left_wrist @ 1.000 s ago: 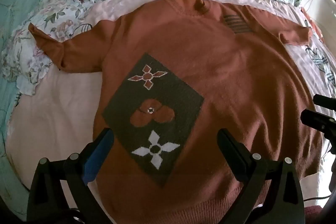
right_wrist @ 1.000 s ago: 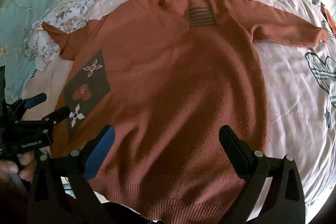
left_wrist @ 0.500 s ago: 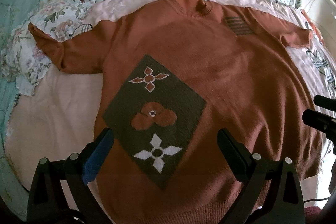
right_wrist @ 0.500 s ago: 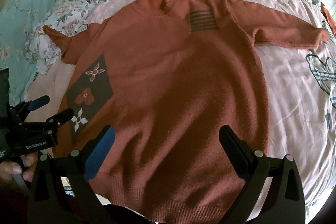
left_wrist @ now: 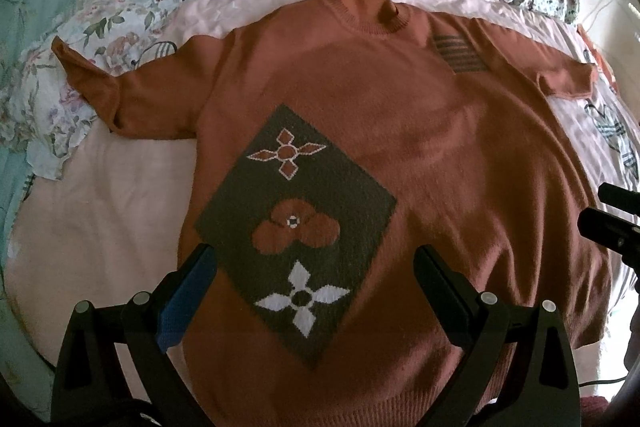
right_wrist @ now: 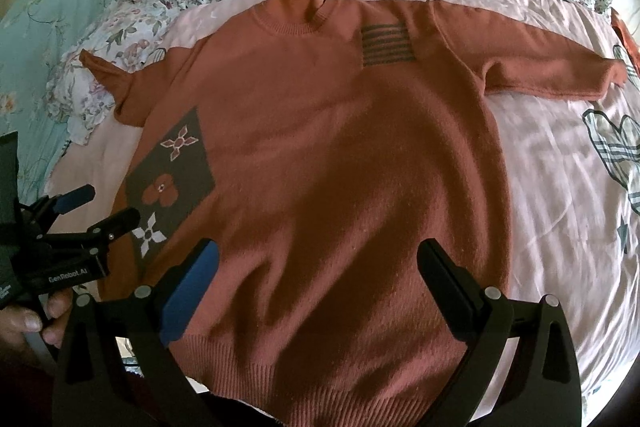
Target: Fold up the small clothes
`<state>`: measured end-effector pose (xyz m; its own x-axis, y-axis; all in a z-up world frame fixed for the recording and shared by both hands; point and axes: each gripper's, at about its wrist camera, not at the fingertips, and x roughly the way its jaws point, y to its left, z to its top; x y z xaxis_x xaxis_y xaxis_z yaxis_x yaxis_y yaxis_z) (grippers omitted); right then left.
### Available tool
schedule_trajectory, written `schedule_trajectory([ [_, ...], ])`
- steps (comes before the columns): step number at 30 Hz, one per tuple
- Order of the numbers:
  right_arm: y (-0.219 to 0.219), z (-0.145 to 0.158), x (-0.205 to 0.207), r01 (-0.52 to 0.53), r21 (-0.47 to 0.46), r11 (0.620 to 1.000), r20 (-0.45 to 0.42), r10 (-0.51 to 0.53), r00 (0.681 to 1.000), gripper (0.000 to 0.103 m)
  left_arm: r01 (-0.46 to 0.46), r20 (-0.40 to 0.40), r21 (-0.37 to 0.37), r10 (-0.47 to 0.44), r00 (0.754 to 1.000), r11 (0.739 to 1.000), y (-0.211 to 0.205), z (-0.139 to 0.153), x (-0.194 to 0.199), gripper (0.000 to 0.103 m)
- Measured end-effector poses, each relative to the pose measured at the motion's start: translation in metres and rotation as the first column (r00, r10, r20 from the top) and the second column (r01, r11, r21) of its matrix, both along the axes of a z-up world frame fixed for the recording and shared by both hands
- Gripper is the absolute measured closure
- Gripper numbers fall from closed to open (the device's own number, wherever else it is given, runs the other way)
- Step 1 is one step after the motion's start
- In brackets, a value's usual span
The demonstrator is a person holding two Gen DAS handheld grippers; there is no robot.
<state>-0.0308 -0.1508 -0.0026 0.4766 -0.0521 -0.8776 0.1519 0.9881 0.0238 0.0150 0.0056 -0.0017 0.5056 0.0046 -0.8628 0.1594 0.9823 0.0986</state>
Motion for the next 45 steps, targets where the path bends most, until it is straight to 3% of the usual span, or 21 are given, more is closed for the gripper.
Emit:
schedule_trajectory([
  [3, -0.001, 0.001, 0.002, 0.0, 0.008, 1.0, 0.008, 0.0, 1.0, 0.004, 0.002, -0.022, 0.001, -0.002, 1.0, 1.0, -0.001, 0.0, 0.002, 0.004],
  [7, -0.007, 0.003, 0.006, -0.006, 0.088, 0.996, 0.06, 0.001, 0.998, 0.004, 0.007, -0.002, -0.022, -0.007, 1.0, 1.0, -0.002, 0.0, 0.005, 0.004],
  [21, -0.022, 0.005, 0.016, 0.012, 0.075, 0.997, 0.048, -0.015, 0.999, 0.004, 0.009, -0.01, -0.045, -0.01, 1.0, 0.999, -0.01, -0.002, 0.021, 0.004],
  [24, -0.035, 0.005, 0.017, 0.041, 0.091, 0.995, 0.047, -0.045, 0.998, 0.004, 0.011, -0.008, -0.083, -0.012, 1.0, 0.997, -0.01, -0.001, 0.025, 0.004],
  [30, -0.083, 0.002, 0.018, 0.161, 0.148, 0.976, 0.005, -0.164, 0.986, 0.004, -0.003, -0.017, -0.062, 0.002, 1.0, 0.998, -0.018, -0.004, 0.045, 0.004],
  [31, -0.093, 0.004, 0.018, 0.175, 0.144, 0.974, 0.03, -0.182, 0.983, 0.004, -0.007, -0.007, -0.062, 0.007, 1.0, 0.998, -0.019, -0.003, 0.048, 0.004],
  [37, -0.176, 0.011, 0.015, 0.322, 0.159, 0.933, 0.055, -0.334, 0.941, 0.004, -0.039, -0.012, -0.075, 0.038, 0.999, 0.996, -0.026, -0.006, 0.079, 0.004],
  [41, -0.246, 0.022, 0.01, 0.448, 0.185, 0.875, 0.074, -0.467, 0.881, 0.004, -0.059, -0.024, -0.074, 0.058, 0.998, 0.995, -0.036, -0.008, 0.099, 0.004],
  [45, -0.323, 0.04, 0.006, 0.557, 0.242, 0.794, 0.124, -0.595, 0.794, 0.024, -0.052, -0.03, -0.06, 0.051, 0.998, 0.997, -0.054, -0.01, 0.113, 0.004],
])
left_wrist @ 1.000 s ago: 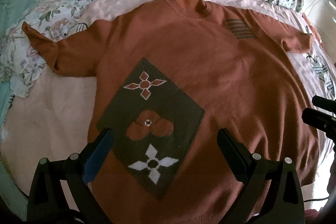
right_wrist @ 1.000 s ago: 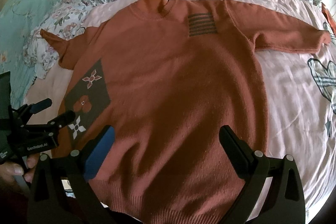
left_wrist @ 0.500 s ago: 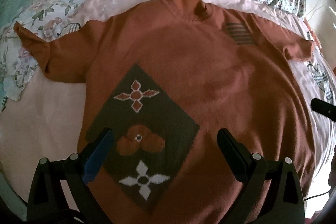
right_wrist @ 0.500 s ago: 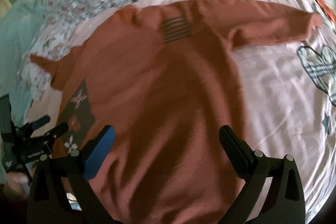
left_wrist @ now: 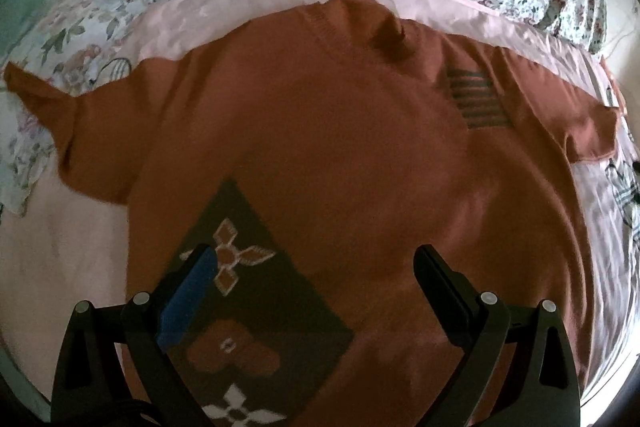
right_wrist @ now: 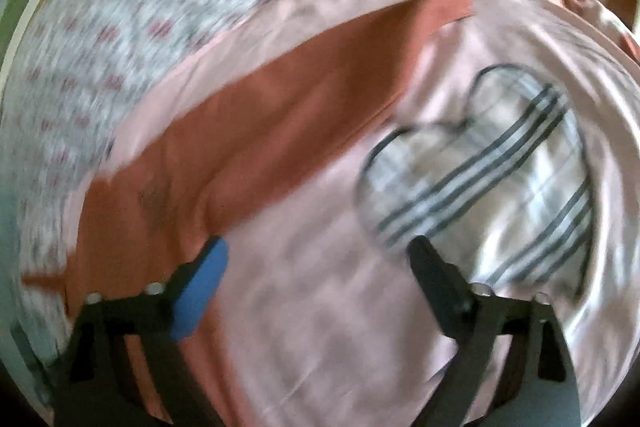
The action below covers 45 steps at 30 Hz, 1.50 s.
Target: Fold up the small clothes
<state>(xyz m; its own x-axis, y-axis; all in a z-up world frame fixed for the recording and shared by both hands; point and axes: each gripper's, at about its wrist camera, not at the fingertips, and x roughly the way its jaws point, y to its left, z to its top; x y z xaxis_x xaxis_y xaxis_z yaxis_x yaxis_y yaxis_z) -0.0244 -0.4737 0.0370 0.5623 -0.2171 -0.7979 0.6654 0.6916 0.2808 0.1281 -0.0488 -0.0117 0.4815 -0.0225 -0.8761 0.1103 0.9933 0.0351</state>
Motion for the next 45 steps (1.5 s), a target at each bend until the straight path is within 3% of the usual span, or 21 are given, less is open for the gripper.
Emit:
schedule_trajectory([
  [6, -0.096, 0.011, 0.016, 0.202, 0.097, 0.975, 0.114, -0.213, 0.97, 0.047, 0.028, -0.048, 0.023, -0.027, 0.998, 0.999, -0.028, -0.012, 0.013, 0.004],
  [11, -0.166, 0.014, 0.026, 0.302, 0.132, 0.944, 0.168, -0.321, 0.932, 0.048, 0.036, -0.07, 0.036, -0.033, 0.997, 0.999, -0.042, -0.019, 0.021, 0.004],
  [17, -0.209, -0.002, 0.057, 0.294, 0.132, 0.947, 0.121, -0.309, 0.943, 0.047, 0.039, -0.123, 0.053, -0.032, 0.992, 0.998, -0.053, -0.032, 0.031, 0.004],
  [18, -0.209, -0.003, 0.059, 0.285, 0.122, 0.951, 0.119, -0.299, 0.947, 0.051, 0.038, -0.128, 0.052, -0.031, 0.991, 0.998, -0.055, -0.033, 0.032, 0.004],
  [19, -0.208, -0.003, 0.064, 0.276, 0.107, 0.955, 0.107, -0.287, 0.952, 0.076, 0.037, -0.126, 0.049, -0.031, 0.992, 0.998, -0.055, -0.033, 0.032, 0.004],
  [20, -0.207, -0.002, 0.068, 0.265, 0.105, 0.958, 0.093, -0.275, 0.957, 0.089, 0.035, -0.124, 0.045, -0.029, 0.992, 0.998, -0.056, -0.033, 0.033, 0.004],
  [21, -0.201, 0.002, 0.07, 0.253, 0.103, 0.962, 0.096, -0.263, 0.96, 0.093, 0.033, -0.126, 0.042, -0.027, 0.992, 0.999, -0.056, -0.034, 0.034, 0.004],
  [26, -0.141, 0.024, 0.089, 0.105, 0.068, 0.992, 0.101, -0.112, 0.989, 0.093, 0.016, -0.131, 0.011, -0.015, 0.991, 1.0, -0.049, -0.036, 0.037, 0.004],
  [32, -0.023, 0.024, 0.127, -0.147, 0.172, 0.974, 0.123, 0.127, 0.984, 0.093, 0.009, -0.095, -0.026, -0.011, 0.995, 1.0, -0.031, -0.023, 0.031, 0.004],
  [38, 0.134, -0.017, 0.178, -0.396, 0.35, 0.849, 0.175, 0.356, 0.918, 0.093, -0.026, -0.057, -0.049, 0.023, 0.998, 0.998, 0.011, -0.008, 0.018, 0.004],
  [45, 0.282, -0.067, 0.233, -0.541, 0.448, 0.712, 0.187, 0.517, 0.835, 0.093, -0.129, -0.07, -0.103, 0.122, 0.99, 0.986, 0.068, -0.007, 0.0, 0.004],
])
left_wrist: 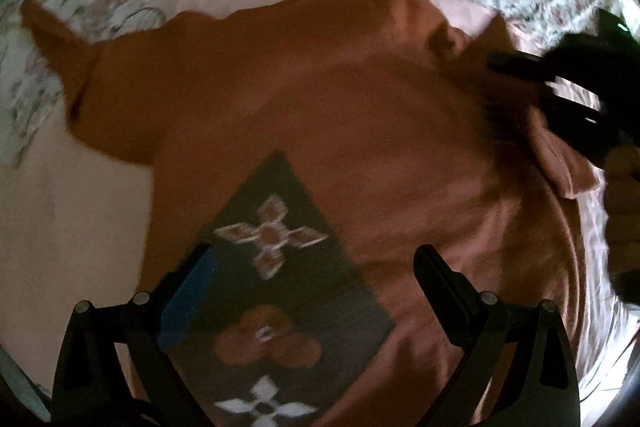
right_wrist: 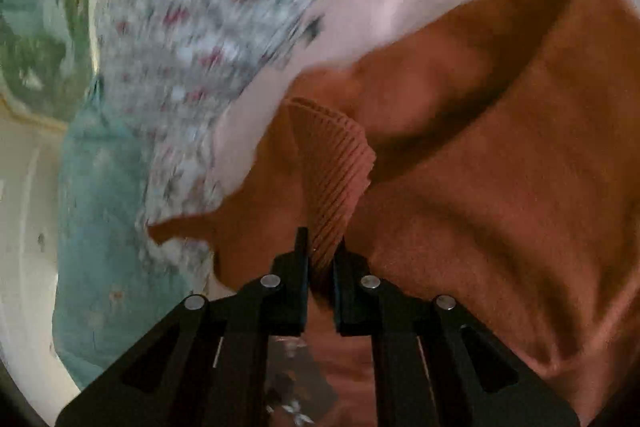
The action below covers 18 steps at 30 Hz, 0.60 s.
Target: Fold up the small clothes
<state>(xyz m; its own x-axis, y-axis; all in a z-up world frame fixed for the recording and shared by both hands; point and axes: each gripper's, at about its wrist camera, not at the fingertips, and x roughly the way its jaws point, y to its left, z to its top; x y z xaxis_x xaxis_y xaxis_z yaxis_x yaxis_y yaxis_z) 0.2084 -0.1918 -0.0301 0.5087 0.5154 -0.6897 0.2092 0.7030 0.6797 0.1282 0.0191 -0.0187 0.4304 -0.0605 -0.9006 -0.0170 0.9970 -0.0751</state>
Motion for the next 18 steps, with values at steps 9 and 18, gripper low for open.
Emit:
schedule_trajectory([
  [9, 0.076, -0.043, 0.043, -0.124, 0.011, 0.992, -0.076, 0.125, 0.989, 0.085, -0.004, 0.027, -0.032, 0.004, 1.0, 0.999, 0.018, -0.004, 0.007, 0.004],
  [18, 0.033, -0.009, 0.017, -0.062, 0.027, 0.998, -0.008, 0.062, 0.998, 0.044, -0.002, -0.025, -0.158, -0.002, 1.0, 0.987, 0.002, -0.032, 0.074, 0.004],
])
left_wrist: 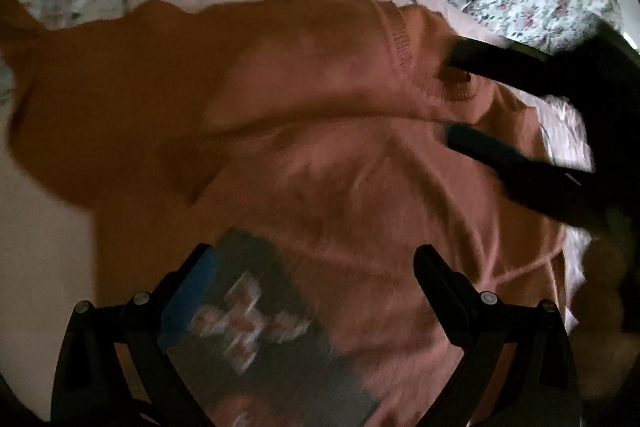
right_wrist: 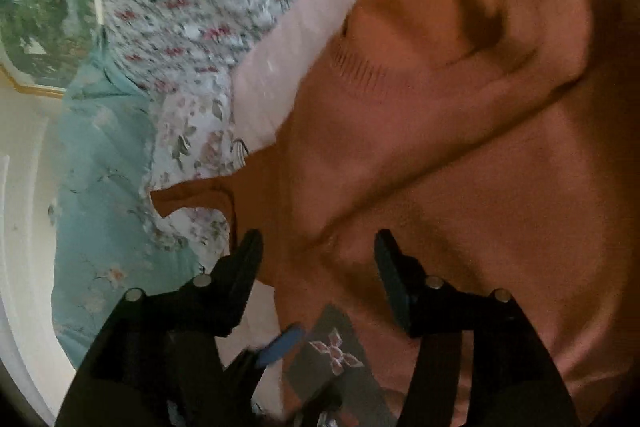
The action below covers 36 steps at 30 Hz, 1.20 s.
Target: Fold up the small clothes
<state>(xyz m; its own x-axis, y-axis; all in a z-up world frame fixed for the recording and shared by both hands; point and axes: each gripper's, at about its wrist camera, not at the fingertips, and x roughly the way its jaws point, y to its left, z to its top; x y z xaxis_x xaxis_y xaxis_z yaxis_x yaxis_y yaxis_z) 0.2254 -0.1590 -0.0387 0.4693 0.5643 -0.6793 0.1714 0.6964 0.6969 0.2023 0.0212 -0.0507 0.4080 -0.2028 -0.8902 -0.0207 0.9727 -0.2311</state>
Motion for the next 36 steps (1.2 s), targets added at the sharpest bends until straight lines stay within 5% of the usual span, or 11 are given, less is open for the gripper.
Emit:
schedule_trajectory([
  [5, -0.051, 0.019, -0.044, 0.088, -0.055, 0.995, 0.018, -0.088, 0.996, 0.044, -0.137, -0.08, -0.048, 0.132, 0.988, 0.989, 0.015, -0.021, 0.034, 0.004],
  [9, -0.088, 0.022, -0.082, 0.182, -0.103, 0.978, 0.016, -0.182, 0.983, 0.043, -0.145, -0.04, -0.118, 0.141, 0.989, 0.982, 0.029, -0.02, 0.024, 0.013],
  [10, -0.095, 0.022, -0.089, 0.201, -0.105, 0.974, 0.012, -0.201, 0.98, 0.043, -0.138, -0.024, -0.114, 0.136, 0.99, 0.984, 0.03, -0.02, 0.021, 0.027],
  [13, -0.114, 0.02, -0.104, 0.248, -0.12, 0.961, 0.003, -0.249, 0.968, 0.043, -0.081, 0.024, -0.114, 0.084, 0.996, 0.99, 0.032, -0.017, 0.021, 0.094],
  [19, -0.143, 0.039, -0.115, 0.32, -0.203, 0.926, 0.051, -0.316, 0.947, 0.043, -0.036, 0.253, -0.093, 0.059, 0.966, 0.995, 0.053, 0.041, 0.02, 0.094],
  [21, -0.151, 0.041, -0.113, 0.329, -0.254, 0.91, 0.062, -0.324, 0.944, 0.043, -0.036, 0.188, -0.039, 0.042, 0.981, 0.999, 0.059, 0.024, 0.025, 0.094],
  [24, -0.161, 0.04, -0.105, 0.322, -0.309, 0.895, 0.059, -0.319, 0.946, 0.043, -0.023, 0.061, -0.063, 0.027, 0.998, 0.998, 0.065, -0.002, 0.025, 0.082],
  [26, -0.167, 0.039, -0.097, 0.31, -0.36, 0.88, 0.068, -0.306, 0.949, 0.043, -0.025, 0.042, -0.093, 0.029, 0.999, 0.995, 0.067, -0.006, 0.021, 0.069],
  [34, -0.175, 0.008, -0.036, 0.152, -0.536, 0.83, -0.039, -0.203, 0.978, 0.044, -0.026, 0.029, -0.064, 0.028, 0.999, 0.998, 0.064, -0.013, 0.017, 0.069],
  [35, -0.172, 0.001, -0.03, 0.115, -0.549, 0.828, -0.069, -0.182, 0.981, 0.048, -0.028, 0.026, -0.066, 0.029, 0.999, 0.997, 0.065, -0.013, 0.016, 0.069],
  [36, -0.171, -0.001, -0.028, 0.089, -0.559, 0.824, -0.085, -0.164, 0.983, 0.091, -0.028, 0.021, -0.065, 0.03, 0.999, 0.997, 0.066, -0.013, 0.016, 0.069],
])
